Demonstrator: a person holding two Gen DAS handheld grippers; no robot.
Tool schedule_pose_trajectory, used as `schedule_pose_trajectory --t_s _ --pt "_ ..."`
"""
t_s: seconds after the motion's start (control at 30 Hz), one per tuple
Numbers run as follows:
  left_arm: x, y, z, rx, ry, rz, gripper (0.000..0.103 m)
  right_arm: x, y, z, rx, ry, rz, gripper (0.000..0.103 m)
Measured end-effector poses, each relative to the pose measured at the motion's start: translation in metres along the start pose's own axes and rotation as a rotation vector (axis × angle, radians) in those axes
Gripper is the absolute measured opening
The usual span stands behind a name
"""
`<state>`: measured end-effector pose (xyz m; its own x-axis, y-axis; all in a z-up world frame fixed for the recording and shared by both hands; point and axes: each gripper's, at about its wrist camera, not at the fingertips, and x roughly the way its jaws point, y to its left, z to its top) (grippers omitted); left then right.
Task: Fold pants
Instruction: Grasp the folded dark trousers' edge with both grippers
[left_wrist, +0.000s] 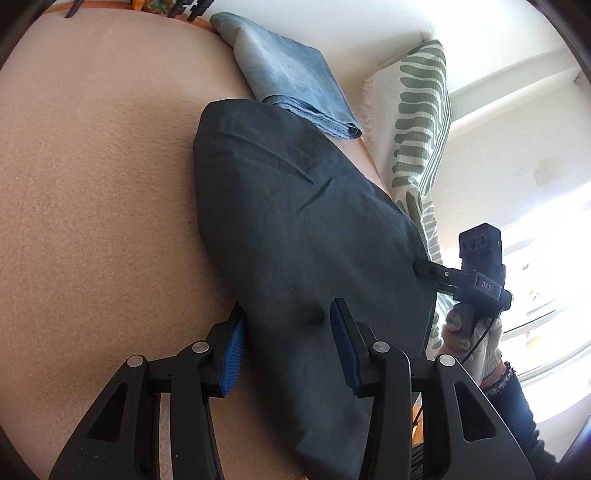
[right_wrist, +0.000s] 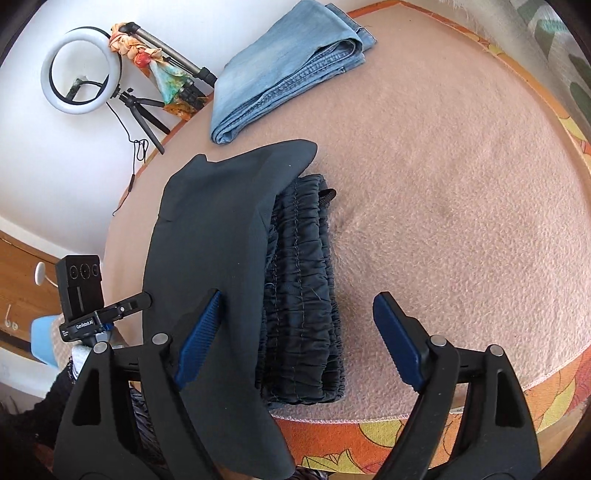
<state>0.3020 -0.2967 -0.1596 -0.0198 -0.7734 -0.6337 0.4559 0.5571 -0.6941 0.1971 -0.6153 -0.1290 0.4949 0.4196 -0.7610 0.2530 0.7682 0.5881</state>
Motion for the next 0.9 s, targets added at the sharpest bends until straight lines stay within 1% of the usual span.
schedule_pose_trajectory --t_s 0.07,0.13,0.23,0.3,0.33,0.4,0.43,0.53,0.57,0.6,0.63,0.67,0.73,0.8,0.83,0.9 --pt "0.000 0.002 0.001 -0.011 0.000 -0.015 0.042 0.002 -0.008 -0.002 0.033 0.013 0.058 0.085" --pt "0.001 0.004 0.003 -0.022 0.002 -0.030 0.042 0.002 -0.013 -0.004 0.038 0.010 0.104 0.085" --pt "0.001 0.006 0.004 -0.026 0.002 -0.047 0.042 0.003 -0.021 -0.006 0.060 0.023 0.194 0.085" --pt "0.001 0.006 0.004 -0.024 0.001 -0.052 0.042 0.007 -0.019 -0.007 0.055 0.054 0.234 0.085" --pt "0.002 0.006 0.004 -0.023 -0.001 -0.055 0.042 0.009 -0.015 -0.009 0.038 0.071 0.239 0.085" --pt "0.003 0.005 0.005 -0.020 -0.004 -0.060 0.042 0.012 -0.005 -0.009 -0.015 0.063 0.203 0.087" --pt "0.004 0.005 0.005 -0.016 -0.005 -0.063 0.040 0.013 -0.003 -0.008 -0.019 0.061 0.197 0.087" --pt "0.009 -0.001 0.008 0.000 -0.005 -0.061 0.040 0.012 0.000 -0.008 -0.011 0.052 0.181 0.085" --pt "0.010 -0.002 0.008 0.004 -0.006 -0.058 0.039 0.012 0.002 -0.009 -0.021 0.050 0.155 0.079" --pt "0.010 -0.003 0.008 0.007 -0.007 -0.049 0.033 0.012 0.004 -0.010 -0.032 0.050 0.123 0.068" --pt "0.012 -0.002 0.008 0.007 -0.005 -0.045 0.027 0.011 0.006 -0.011 -0.034 0.045 0.100 0.066" --pt "0.013 0.000 0.008 0.002 -0.002 -0.047 0.025 0.010 0.008 -0.012 -0.033 0.039 0.087 0.063" --pt "0.015 0.001 0.008 -0.007 0.002 -0.045 0.018 0.008 0.014 -0.016 -0.047 0.022 0.043 0.058" --pt "0.016 -0.001 0.008 0.005 0.000 -0.037 0.014 0.004 0.022 -0.018 -0.062 0.001 0.004 0.051" --pt "0.015 -0.003 0.007 0.015 -0.006 -0.032 0.011 0.002 0.026 -0.019 -0.070 -0.006 -0.016 0.049" --pt "0.014 -0.008 0.007 0.040 -0.015 -0.022 0.009 -0.003 0.033 -0.020 -0.080 -0.018 -0.051 0.040"
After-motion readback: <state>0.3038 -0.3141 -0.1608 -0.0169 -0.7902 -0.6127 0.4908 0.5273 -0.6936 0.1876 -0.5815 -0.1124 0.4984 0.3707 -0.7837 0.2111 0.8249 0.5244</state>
